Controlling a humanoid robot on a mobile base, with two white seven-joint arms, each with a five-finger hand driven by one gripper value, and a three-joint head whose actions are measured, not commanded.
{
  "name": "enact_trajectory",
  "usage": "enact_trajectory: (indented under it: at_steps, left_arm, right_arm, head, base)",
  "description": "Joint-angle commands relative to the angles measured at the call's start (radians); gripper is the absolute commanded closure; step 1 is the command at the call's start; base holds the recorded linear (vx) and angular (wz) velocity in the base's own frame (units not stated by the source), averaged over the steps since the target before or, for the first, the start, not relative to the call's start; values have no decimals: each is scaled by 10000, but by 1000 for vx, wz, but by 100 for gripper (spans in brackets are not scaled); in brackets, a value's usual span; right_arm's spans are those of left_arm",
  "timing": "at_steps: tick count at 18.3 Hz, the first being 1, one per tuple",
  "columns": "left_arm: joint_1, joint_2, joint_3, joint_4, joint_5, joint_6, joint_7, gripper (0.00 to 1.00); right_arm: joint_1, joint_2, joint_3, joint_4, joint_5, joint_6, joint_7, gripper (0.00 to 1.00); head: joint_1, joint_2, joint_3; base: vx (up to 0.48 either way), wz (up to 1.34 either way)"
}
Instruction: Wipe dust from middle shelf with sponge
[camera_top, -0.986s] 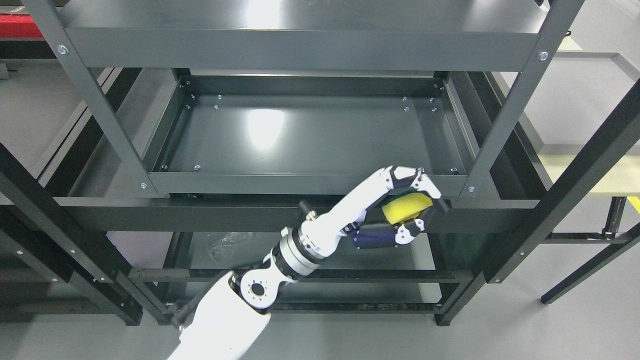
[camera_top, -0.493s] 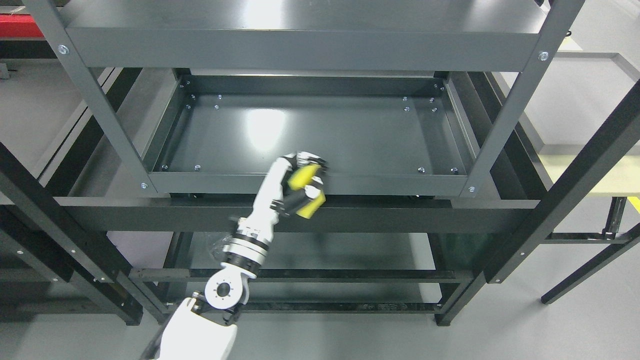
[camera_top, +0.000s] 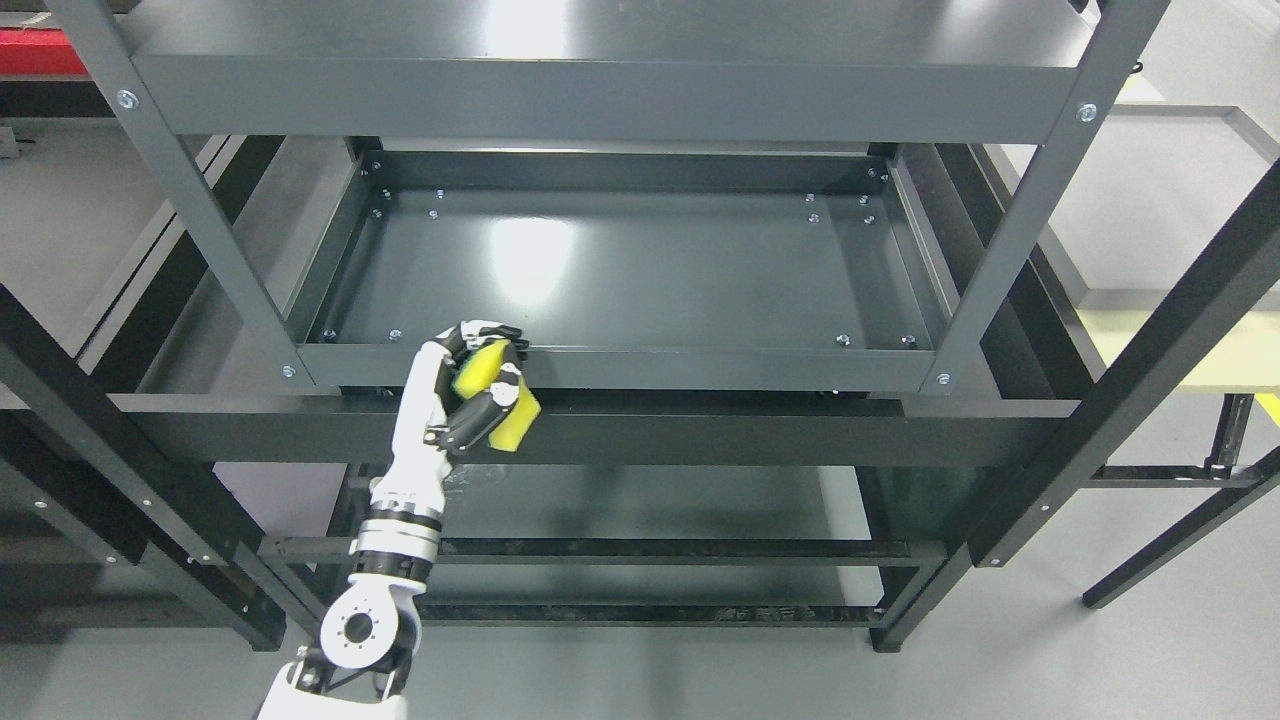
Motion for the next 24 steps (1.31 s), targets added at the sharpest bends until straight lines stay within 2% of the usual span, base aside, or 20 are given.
enact_trajectory:
  at_steps: [1,4,24]
  left_arm:
    - [1296,110,1916,-1547,-2,-371,-87,100]
    - [1544,110,1916,-1563,-2,-602,-102,100]
    - [1605,110,1885,-1501,-2,-480,-87,99]
  right_arm:
    - [-1,-175,0,-175,0,8,6,0]
    - [-1,-175,0,-175,0,8,6,0]
    - [14,-175,0,-175,0,8,6,0]
  head:
    - [0,0,0]
    - [0,0,0]
    - [0,-1,0]
  base:
    - [0,0]
    - [0,0]
    - [0,0]
